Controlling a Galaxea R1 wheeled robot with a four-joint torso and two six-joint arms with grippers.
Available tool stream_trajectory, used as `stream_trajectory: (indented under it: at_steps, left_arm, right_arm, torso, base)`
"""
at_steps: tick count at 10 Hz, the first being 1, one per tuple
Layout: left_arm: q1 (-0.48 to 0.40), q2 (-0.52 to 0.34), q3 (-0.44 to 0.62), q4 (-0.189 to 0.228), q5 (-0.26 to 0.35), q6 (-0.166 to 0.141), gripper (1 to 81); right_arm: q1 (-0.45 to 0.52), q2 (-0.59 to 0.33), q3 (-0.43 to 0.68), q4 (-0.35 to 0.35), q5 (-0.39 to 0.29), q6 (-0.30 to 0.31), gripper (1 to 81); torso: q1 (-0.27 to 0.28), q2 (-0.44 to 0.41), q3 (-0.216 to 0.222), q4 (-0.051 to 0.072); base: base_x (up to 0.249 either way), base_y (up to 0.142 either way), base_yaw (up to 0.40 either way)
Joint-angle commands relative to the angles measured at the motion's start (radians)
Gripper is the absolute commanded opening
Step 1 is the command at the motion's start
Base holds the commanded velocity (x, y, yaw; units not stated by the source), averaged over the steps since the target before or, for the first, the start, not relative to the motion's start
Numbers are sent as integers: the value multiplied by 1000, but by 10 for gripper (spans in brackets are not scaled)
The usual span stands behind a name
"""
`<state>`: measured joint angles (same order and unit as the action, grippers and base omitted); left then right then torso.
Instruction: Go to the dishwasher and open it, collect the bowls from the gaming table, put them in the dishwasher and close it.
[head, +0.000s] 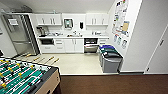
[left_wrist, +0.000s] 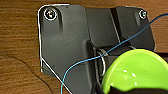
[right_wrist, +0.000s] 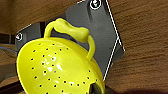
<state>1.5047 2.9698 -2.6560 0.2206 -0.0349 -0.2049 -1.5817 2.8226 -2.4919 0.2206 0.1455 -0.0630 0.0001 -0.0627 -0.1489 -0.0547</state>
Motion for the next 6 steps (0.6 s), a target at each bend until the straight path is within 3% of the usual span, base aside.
stream_trajectory:
  at_steps: [1, 2, 6]
  left_arm:
    - [-37, -4, 2, 11, 52, 7, 10]
    - [-37, -4, 2, 11, 52, 7, 10]
    - [-37, -4, 4, 9, 52, 7, 10]
  right_arm:
    - [31, -19, 4, -7, -60, -1, 10]
    - [31, -19, 4, -7, -60, -1, 10]
    - [28, -19, 4, -6, -60, -1, 10]
  torso:
    - [0, 0, 0, 0]
    - [0, 0, 0, 0]
    - [0, 0, 0, 0]
  base:
    - [194, -93, 0]
    - [194, -84, 0]
    - [194, 0, 0]
